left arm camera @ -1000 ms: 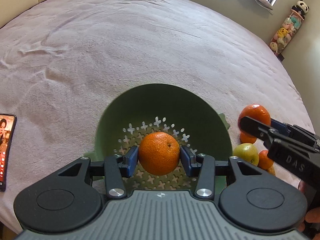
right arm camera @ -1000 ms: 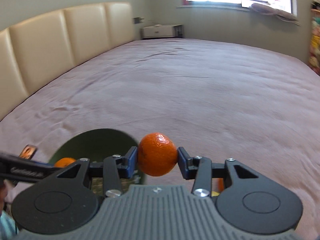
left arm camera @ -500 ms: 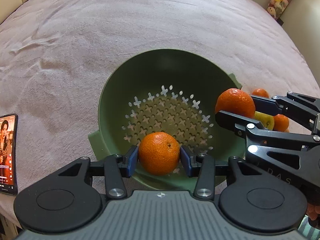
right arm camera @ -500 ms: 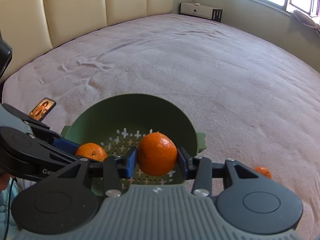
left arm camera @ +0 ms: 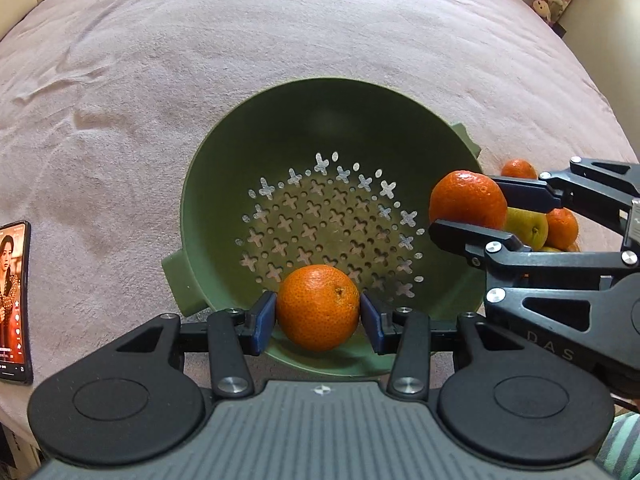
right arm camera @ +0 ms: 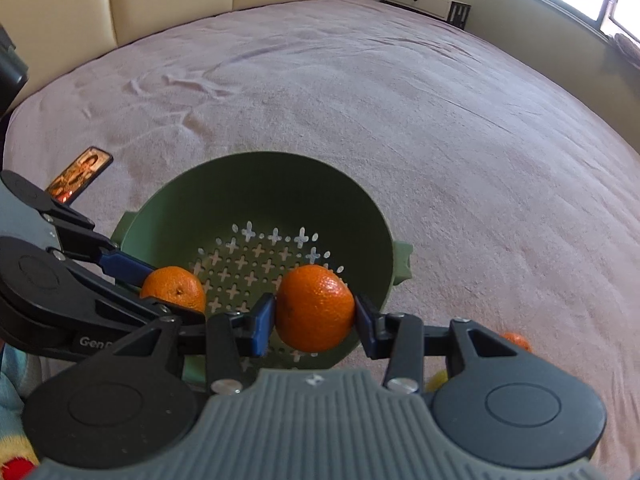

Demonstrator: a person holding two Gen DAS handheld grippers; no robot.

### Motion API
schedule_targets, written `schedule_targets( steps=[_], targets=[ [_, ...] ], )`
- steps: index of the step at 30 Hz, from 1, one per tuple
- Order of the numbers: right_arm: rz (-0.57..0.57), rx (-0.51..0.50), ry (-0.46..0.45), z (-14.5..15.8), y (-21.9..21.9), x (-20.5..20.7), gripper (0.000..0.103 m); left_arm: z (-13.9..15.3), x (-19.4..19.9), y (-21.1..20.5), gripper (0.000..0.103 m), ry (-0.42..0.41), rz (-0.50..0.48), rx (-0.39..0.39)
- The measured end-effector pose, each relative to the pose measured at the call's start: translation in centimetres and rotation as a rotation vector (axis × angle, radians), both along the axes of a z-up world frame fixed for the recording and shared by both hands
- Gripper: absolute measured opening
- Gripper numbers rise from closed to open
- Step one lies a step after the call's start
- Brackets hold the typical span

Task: Organize fruits
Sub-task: 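Open the left gripper to drop the mandarin into the colander while the right gripper releases its mandarin there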

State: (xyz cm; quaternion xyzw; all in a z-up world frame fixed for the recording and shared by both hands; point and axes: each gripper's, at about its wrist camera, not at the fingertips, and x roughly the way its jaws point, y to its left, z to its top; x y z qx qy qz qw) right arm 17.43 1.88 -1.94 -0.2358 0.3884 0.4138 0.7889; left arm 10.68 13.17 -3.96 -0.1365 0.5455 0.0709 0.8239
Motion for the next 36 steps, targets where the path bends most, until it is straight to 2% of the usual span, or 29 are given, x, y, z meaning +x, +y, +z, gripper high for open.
schedule_targets(
  steps=[16,28,36],
  targets=[
    [0.219,-0.176,-0.012,-0.2,3.3,-0.6,0.041,2.2,-1.1,1.9,0.057,-0.111,0.141,-0.041],
    [0.169,-0.298,0.125,-2.5,6.1,0.1,0.041,2.9,-1.8,2.0,0.059,-0.142,0.153,-0.051],
    [0.173,-0.325,0.163,-3.3,6.4,-0.1,0.043,3.1,-1.8,2.3,0.059,-0.142,0.170,-0.055]
  ],
)
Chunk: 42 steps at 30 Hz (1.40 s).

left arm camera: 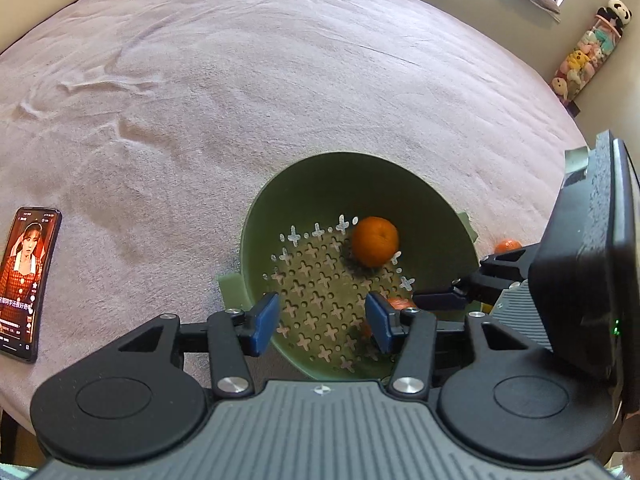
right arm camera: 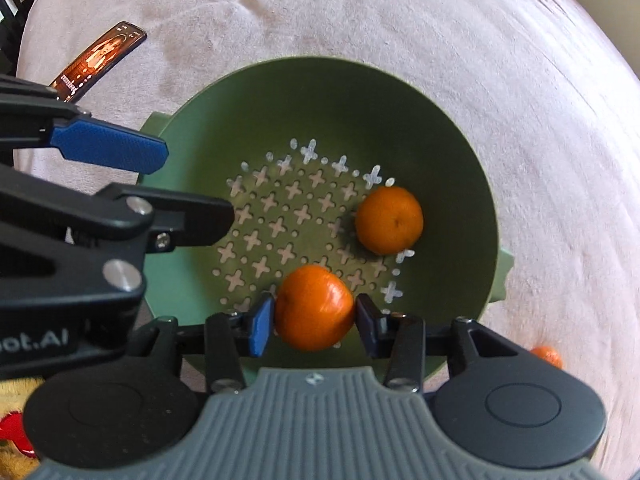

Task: Organize fruits
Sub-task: 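Open the left gripper to drop the mandarin into the colander while the right gripper releases its mandarin there, then move both grippers back toward the fruit pile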

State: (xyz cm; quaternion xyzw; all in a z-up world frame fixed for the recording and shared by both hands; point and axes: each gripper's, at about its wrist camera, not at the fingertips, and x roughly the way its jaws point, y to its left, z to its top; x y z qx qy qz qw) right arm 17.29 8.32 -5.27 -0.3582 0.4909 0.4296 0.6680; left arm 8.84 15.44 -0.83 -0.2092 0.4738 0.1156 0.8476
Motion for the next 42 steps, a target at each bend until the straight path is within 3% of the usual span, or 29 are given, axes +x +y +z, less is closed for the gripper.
schedule_targets(
  steps=[6,15,26,31,37,42],
  targets=[
    [-0.007,0.013,-0.021,0.8,-0.4,-0.3,0.048,0.3,-0.2,-0.3,0.059,-0.009,-0.006,0.003],
    [-0.043,0.100,-0.097,4.4,-2.5,-1.6,0.055,1.4,-0.6,-1.0,0.060,-0.059,-0.011,0.036],
    [-0.278,0.279,-0.213,9.5,-8.8,-3.8,0.070,2.8,-1.2,-2.6,0.063,-0.158,-0.038,0.072],
    [-0.407,0.337,-0.271,11.0,-12.1,-5.0,0.071,3.7,-1.5,-3.9,0.066,-0.212,-0.067,0.093],
    [-0.549,0.379,-0.329,11.3,-16.1,-6.3,0.071,3.9,-1.7,-5.8,0.066,-0.247,-0.119,0.079],
    [-0.662,0.382,-0.344,9.8,-19.4,-6.8,0.071,3.5,-1.6,-8.2,0.068,-0.256,-0.190,0.050]
  ],
)
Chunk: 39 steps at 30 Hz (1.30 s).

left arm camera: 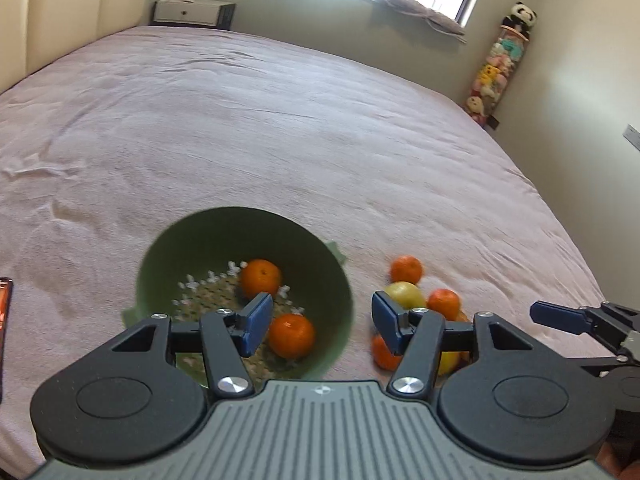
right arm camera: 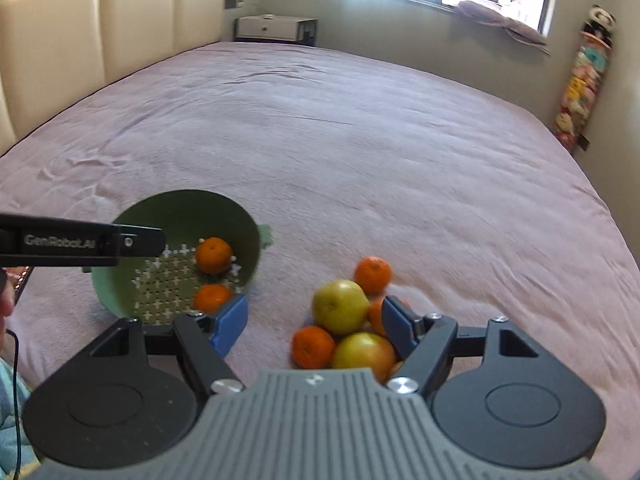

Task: Organize fruits
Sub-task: 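Move both grippers back toward the fruit pile, then grasp a mandarin with the left gripper while the right gripper grasps another mandarin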

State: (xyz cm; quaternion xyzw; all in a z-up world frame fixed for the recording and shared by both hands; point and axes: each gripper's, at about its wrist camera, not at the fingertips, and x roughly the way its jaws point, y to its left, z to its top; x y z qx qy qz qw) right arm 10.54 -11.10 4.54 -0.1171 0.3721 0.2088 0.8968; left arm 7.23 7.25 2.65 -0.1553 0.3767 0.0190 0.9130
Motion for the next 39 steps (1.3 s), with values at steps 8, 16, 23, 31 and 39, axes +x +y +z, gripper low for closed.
schedule_targets(
  steps=[8,16,23,31,39],
  targets=[
    [-0.132,-0.007,0.066,-3.7,-4.0,0.5,0.072,-2.3,0.4,-4.6,0.068,0.040,-0.136,0.002],
    [-0.218,0.006,0.150,-7.1,-6.3,1.6,0.076,-4.4,0.7,-7.0,0.068,0.061,-0.221,0.009],
    [-0.271,0.059,0.176,-8.1,-7.6,2.9,0.069,-5.6,1.5,-8.5,0.067,0.064,-0.257,0.017],
    [-0.273,0.118,0.193,-8.6,-7.8,4.2,0.056,-7.5,2.7,-11.0,0.065,0.047,-0.313,0.216],
    [-0.289,0.184,0.196,-8.7,-7.7,6.0,0.056,-9.4,4.1,-12.4,0.062,0.070,-0.357,0.378]
  ],
)
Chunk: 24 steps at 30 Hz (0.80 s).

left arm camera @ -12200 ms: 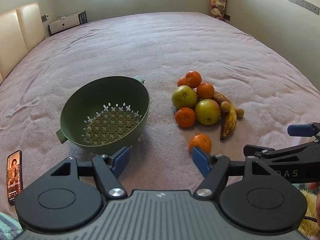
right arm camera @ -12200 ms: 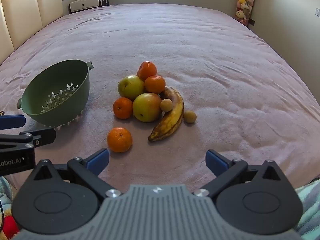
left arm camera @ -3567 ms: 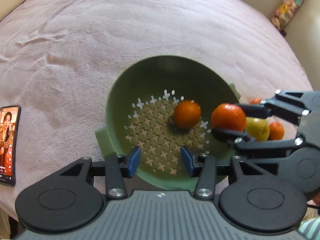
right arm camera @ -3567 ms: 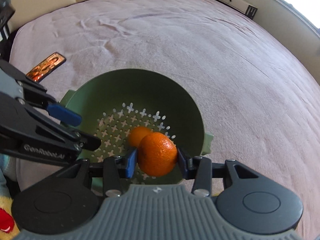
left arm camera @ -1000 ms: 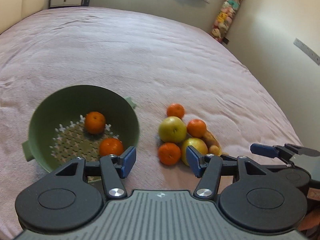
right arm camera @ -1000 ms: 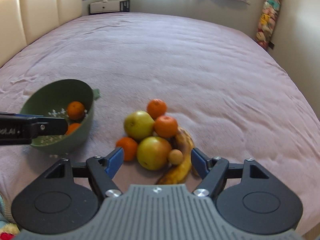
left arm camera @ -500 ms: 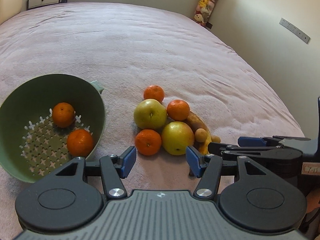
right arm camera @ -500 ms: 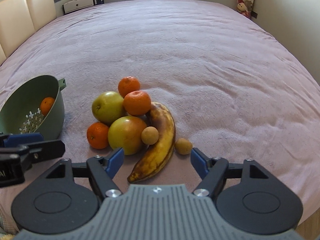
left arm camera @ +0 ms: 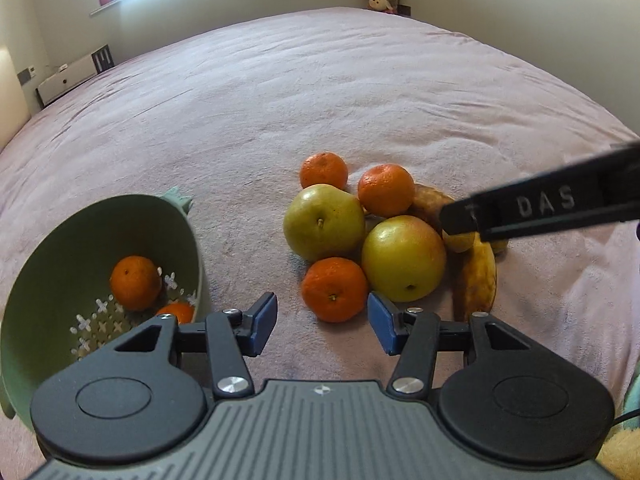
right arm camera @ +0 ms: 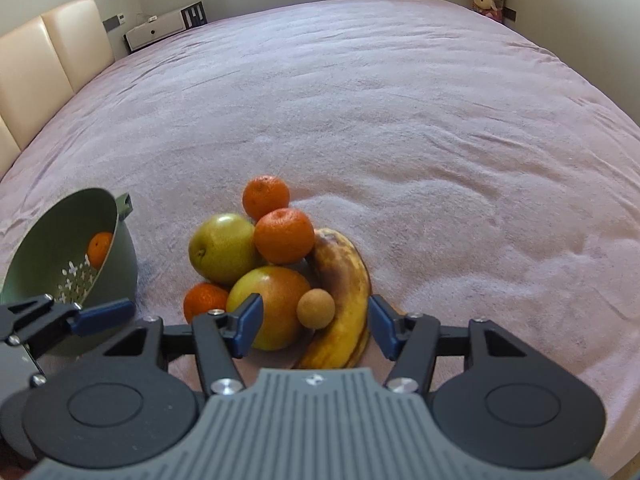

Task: Organize fruits
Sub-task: 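Grasp a mandarin with the left gripper while the right gripper grasps another mandarin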

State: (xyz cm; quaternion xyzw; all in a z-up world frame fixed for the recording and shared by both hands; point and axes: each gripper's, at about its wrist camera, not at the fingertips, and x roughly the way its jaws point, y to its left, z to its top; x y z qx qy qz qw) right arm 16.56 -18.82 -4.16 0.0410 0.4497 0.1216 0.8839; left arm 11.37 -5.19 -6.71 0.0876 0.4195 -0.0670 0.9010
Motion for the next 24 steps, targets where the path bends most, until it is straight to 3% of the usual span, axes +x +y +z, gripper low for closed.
schedule_targets(
  steps=[12,20,24],
  targets=[
    [0.092,0.006,0.011,-0.9,2.1,1.4,0.057,-2.7,2.1,-1.8,0.062,0.035,-0.106,0.140],
    [0.051,0.058,0.045,-1.7,1.2,2.4,0.056,-4.0,2.9,-2.7,0.062,0.038,-0.164,0.196],
    [0.039,0.082,0.035,-1.7,1.0,3.0,0.056,-4.3,2.9,-3.0,0.054,0.036,-0.183,0.205]
  ],
)
